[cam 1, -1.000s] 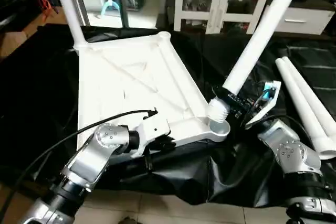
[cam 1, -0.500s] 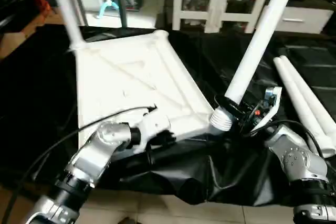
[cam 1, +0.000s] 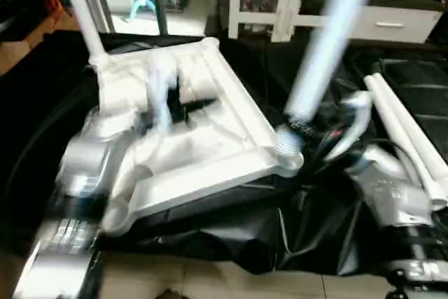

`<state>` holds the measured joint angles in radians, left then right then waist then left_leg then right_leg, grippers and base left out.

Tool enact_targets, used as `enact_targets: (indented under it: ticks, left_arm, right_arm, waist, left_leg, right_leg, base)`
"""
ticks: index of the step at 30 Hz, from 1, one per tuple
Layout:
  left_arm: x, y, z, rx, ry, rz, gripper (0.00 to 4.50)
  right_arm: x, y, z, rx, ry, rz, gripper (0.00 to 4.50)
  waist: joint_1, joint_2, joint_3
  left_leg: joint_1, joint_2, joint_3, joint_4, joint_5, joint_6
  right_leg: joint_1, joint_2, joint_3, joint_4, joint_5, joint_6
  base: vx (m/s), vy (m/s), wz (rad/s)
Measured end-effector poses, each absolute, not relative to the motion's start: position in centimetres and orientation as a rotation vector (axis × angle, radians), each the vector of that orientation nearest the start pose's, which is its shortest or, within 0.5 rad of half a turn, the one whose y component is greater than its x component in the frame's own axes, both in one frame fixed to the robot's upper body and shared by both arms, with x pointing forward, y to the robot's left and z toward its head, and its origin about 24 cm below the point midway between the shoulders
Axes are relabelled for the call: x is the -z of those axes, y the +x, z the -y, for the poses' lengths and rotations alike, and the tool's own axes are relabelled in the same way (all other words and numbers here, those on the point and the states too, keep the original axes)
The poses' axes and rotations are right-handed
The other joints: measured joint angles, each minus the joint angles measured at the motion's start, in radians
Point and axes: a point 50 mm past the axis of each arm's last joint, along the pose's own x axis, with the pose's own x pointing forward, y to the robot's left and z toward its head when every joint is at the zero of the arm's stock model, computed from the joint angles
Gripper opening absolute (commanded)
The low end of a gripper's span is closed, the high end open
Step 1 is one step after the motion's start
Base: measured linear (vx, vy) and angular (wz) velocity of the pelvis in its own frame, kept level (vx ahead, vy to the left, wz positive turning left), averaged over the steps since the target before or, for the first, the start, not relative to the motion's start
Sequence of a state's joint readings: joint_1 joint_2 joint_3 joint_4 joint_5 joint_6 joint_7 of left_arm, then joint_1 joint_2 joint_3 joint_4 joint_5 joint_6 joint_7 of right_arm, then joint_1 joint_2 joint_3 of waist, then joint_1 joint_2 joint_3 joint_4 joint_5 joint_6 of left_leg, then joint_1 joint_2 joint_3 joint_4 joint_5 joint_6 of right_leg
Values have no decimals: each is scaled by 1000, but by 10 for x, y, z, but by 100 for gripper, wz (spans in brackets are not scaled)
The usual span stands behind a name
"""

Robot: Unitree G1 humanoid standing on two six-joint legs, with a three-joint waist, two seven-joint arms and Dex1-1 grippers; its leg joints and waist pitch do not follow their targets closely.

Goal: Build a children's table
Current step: Insert table leg to table base

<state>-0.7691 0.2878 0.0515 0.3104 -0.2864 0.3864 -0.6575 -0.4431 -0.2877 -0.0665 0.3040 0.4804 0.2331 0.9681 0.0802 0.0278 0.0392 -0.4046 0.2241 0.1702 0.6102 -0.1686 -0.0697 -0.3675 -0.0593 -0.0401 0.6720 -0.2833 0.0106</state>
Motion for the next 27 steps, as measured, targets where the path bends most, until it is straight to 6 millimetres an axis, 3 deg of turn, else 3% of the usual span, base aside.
enact_targets:
  ticks: [2,4,6,8,10,12,16,20,23,27]
  left_arm:
    - [-204,382,-137,588,-18,108,141]
    - [-231,399,-124,500,-62,132,141]
    - [-256,402,-105,505,-70,185,141]
    - [-268,400,-88,562,-58,215,141]
    - [-271,389,-65,719,-43,233,141]
    - [-279,364,-42,946,-49,281,141]
    - [-289,329,-19,1210,-111,318,141]
    - [-287,349,-41,1045,-106,313,141]
    - [-273,371,-72,838,-96,258,141]
    - [-238,382,-114,626,83,171,141]
  right_arm:
    - [-100,314,150,-1009,175,22,188]
    - [-102,318,142,-1030,101,20,188]
    - [-107,321,136,-1048,56,35,188]
    - [-108,322,136,-1041,27,40,188]
    - [-103,323,137,-1024,3,22,188]
    - [-99,323,143,-1004,-11,8,188]
    - [-101,323,140,-997,-40,43,188]
    - [-90,326,149,-941,-36,-13,188]
    - [-86,327,155,-906,-23,-25,188]
    - [-93,335,160,-846,-16,15,188]
  waist:
    - [2,-1,1]
    - [9,-7,4]
    - [12,-8,4]
    - [14,-7,3]
    - [16,-7,3]
    - [22,-7,3]
    - [24,-5,2]
    - [12,-3,2]
    - [3,-1,2]
    - [2,0,1]
  left_leg:
    - [0,0,0,1,0,1]
    - [-2,0,0,1,0,1]
    - [-3,-1,0,1,-2,3]
    - [-5,-2,-1,3,-3,5]
    - [-8,-2,-1,4,-3,5]
    - [-18,-1,-1,8,-3,5]
    - [-21,0,0,14,-5,9]
    - [-14,2,-2,11,-2,3]
    - [-14,1,-2,11,1,0]
    - [-15,1,-2,14,0,3]
  right_leg:
    - [0,0,1,0,0,1]
    - [-1,0,1,-1,1,2]
    - [0,-1,1,-4,3,5]
    - [0,-2,1,-5,4,7]
    - [-1,-2,1,-7,4,8]
    - [-9,-2,-1,-5,4,8]
    - [-17,-1,0,7,2,5]
    - [-15,1,0,13,-1,-1]
    - [-14,1,1,13,1,1]
    - [-14,0,2,13,2,2]
  base:
    - [0,0,0]
    - [0,0,0]
    - [0,0,0]
    - [0,0,0]
    - [0,0,0]
    - [0,0,0]
    - [0,0,0]
    - [-14,-12,0]
    - [0,0,0]
    - [0,0,0]
